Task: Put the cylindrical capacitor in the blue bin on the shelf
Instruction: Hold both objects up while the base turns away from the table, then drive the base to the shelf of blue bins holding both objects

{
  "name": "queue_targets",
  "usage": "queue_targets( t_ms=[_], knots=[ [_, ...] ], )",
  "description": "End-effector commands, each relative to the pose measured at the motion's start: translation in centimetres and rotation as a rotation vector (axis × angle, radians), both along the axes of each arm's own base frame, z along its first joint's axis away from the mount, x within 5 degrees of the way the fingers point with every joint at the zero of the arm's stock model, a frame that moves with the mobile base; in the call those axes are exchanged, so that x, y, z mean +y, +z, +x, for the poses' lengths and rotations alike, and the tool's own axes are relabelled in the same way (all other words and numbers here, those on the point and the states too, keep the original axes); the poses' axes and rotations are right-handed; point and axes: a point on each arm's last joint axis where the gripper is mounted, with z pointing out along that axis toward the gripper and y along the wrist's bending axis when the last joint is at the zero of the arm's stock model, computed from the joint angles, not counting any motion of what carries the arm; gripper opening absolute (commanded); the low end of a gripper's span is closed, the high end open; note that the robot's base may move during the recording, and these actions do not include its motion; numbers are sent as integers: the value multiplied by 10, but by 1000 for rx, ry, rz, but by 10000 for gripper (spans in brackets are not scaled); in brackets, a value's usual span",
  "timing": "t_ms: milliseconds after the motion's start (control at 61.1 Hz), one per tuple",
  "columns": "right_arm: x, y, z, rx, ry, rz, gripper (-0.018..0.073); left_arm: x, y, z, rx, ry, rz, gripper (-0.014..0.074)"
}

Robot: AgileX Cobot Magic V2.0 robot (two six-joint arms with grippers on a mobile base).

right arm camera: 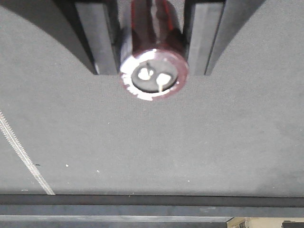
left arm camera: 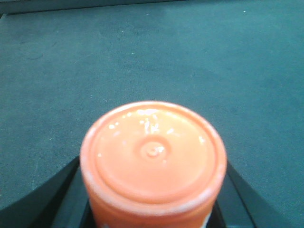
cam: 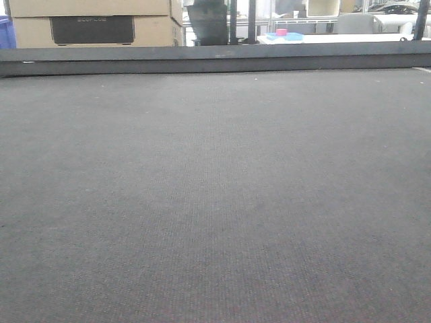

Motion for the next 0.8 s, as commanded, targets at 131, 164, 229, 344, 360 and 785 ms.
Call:
queue_targets(
  t_ms=[131, 164, 229, 344, 360, 785],
  knots=[
    [0, 4, -1, -41, 1, -11, -162, -1, 3, -1, -28, -6, -10, -111],
    [0, 4, -1, -41, 1, -11, -162, -1, 3, -1, -28, -6, -10, -111],
    [0, 4, -1, -41, 1, -11, -162, -1, 3, -1, -30, -6, -11, -111],
    [0, 4, -1, -41, 1, -11, -162, -1, 3, -1, -30, -6, -11, -111],
    [0, 4, -1, -41, 1, -11, -162, -1, 3, -1, -30, -6, -11, -111],
    [0, 5, 0, -49, 0, -10, -162, -1, 3, -1, -30, -6, -11, -111]
  ],
)
